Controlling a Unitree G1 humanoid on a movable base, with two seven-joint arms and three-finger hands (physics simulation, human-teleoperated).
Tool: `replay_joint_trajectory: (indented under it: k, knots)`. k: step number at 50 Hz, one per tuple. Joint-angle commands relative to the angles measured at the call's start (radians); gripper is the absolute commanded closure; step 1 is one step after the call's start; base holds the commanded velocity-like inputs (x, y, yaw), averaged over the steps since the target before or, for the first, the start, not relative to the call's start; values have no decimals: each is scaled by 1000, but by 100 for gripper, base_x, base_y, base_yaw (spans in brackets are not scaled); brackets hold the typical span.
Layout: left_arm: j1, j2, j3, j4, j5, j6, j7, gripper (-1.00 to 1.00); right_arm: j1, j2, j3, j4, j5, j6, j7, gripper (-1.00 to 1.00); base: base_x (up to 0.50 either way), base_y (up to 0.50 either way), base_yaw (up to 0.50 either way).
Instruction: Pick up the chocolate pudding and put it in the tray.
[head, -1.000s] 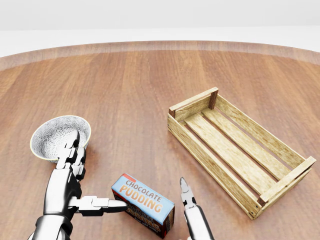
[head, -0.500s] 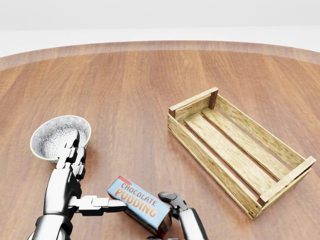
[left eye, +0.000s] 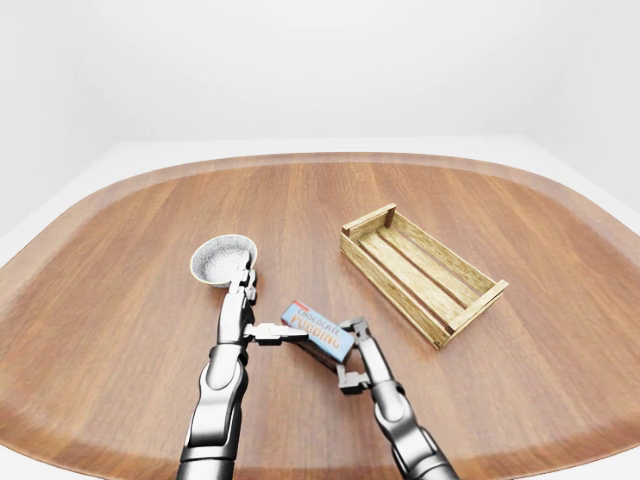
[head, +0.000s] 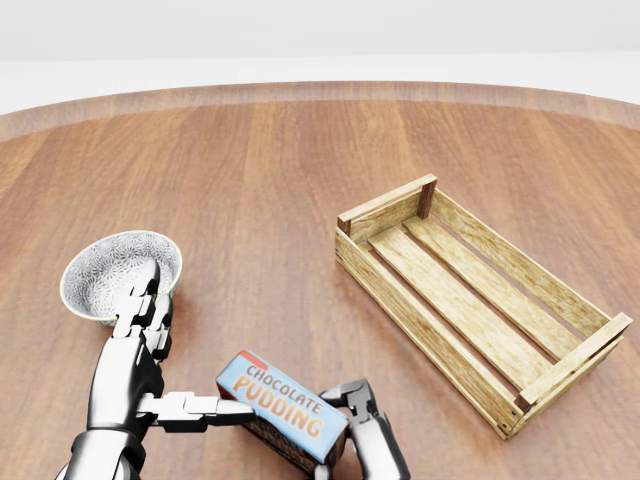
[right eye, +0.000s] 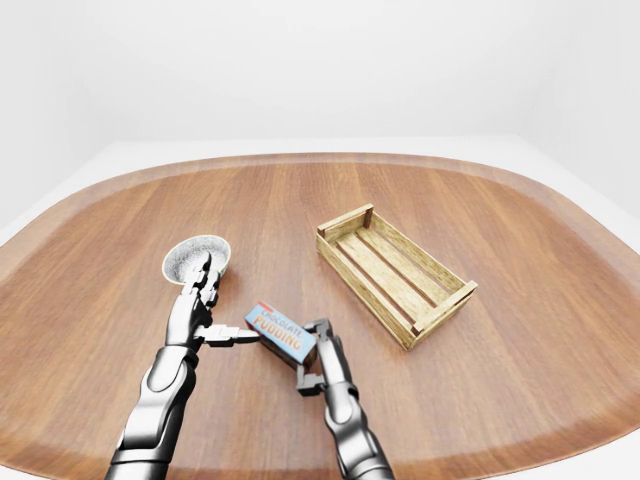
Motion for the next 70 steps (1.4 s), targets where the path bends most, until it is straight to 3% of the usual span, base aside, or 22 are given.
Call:
replay_joint_trajectory:
  k: [1,10,23,24,31,48,55,59,70]
  knots:
    - [4,-3,6,-2,-32,-5,-18,-100,113,-18,30,-345,57,0,46,100,0,0,0]
    - [8,-3,5,-6,-31,-4,-19,-100,168,-68,91,-596,64,0,30,100,0,0,0]
    - [2,-2,7,1,-32,-4,-20,-100,148,-74,84,-567,65,0,18,100,0,0,0]
    - [2,-2,7,4,-32,-8,-20,-100,131,-76,74,-481,58,0,-5,100,0,0,0]
    - [2,-2,8,3,-30,-7,-15,-100,115,-69,41,-498,85,0,40,100,0,0,0]
    - [2,-2,7,-3,-29,-1,-13,-100,-93,-23,-36,-536,99,0,119,100,0,0,0]
    - [2,-2,6,-4,-28,1,-12,-100,-234,-19,-76,-484,95,0,136,100,0,0,0]
    - [3,-3,5,-20,-28,17,-11,-100,-289,-14,-83,-497,77,0,145,100,0,0,0]
    - [1,-2,6,-1,-28,0,-15,-100,-518,-39,-139,-298,69,0,135,100,0,0,0]
